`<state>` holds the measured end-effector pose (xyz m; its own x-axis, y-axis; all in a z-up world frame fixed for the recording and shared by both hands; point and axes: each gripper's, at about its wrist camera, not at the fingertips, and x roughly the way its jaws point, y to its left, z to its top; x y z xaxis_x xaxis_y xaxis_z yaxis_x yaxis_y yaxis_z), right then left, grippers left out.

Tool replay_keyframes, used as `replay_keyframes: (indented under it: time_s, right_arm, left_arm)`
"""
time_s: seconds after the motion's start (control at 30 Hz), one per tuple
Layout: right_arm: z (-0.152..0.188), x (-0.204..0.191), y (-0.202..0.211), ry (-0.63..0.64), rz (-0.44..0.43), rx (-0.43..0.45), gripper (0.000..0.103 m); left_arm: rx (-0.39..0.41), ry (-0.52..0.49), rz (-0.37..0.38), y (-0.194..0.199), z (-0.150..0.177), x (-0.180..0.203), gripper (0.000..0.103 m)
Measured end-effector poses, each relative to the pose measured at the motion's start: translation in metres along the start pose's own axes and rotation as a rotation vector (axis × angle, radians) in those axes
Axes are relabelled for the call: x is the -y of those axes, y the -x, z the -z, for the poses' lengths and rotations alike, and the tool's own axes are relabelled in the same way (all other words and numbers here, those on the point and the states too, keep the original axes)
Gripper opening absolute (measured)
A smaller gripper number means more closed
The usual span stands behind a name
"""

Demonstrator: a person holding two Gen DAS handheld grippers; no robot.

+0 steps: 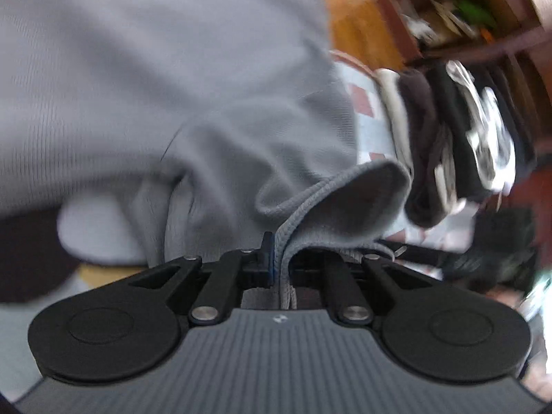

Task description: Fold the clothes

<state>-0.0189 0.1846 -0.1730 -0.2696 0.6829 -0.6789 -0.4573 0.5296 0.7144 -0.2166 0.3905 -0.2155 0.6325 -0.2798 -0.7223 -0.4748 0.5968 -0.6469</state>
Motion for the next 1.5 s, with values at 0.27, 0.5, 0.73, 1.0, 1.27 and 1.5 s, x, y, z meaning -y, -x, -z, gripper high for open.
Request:
replay_keyframes:
  time_s: [0.27, 0.5, 0.73, 1.0, 1.27, 1.5]
  right_arm:
    - [0.009, 0.012, -0.021, -0.212, -0.166, 0.01, 0.071]
    - [0.016, 0.015, -0.043, -0.281, -0.209, -0.002, 0.02]
    - [0.012, -0.006, -0.033, -0.158, -0.173, 0.016, 0.01]
    - [0.031, -0.042, 0.002, 0.3, 0.176, -0.059, 0.002]
    - [0.021, -0.037, 0.001, 0.265, 0.094, -0.021, 0.028]
    - [0.029, -0.074, 0.013, 0.504, 0.213, 0.096, 0.056]
  left_arm:
    - [-0.007, 0.096, 0.031, 0.01, -0.01, -0.015, 0.007]
    - [0.097, -0.012, 0.049, 0.039, -0.012, -0.001, 0.048]
    - [0.155, -0.201, -0.051, 0.03, -0.017, 0.024, 0.011]
    - [0.451, -0.18, -0.08, 0.097, -0.016, 0.017, 0.003]
    - [0.448, -0.128, -0.014, 0.102, -0.009, 0.009, 0.003]
    - [0.455, -0.172, -0.027, 0.097, -0.01, 0.02, 0.003]
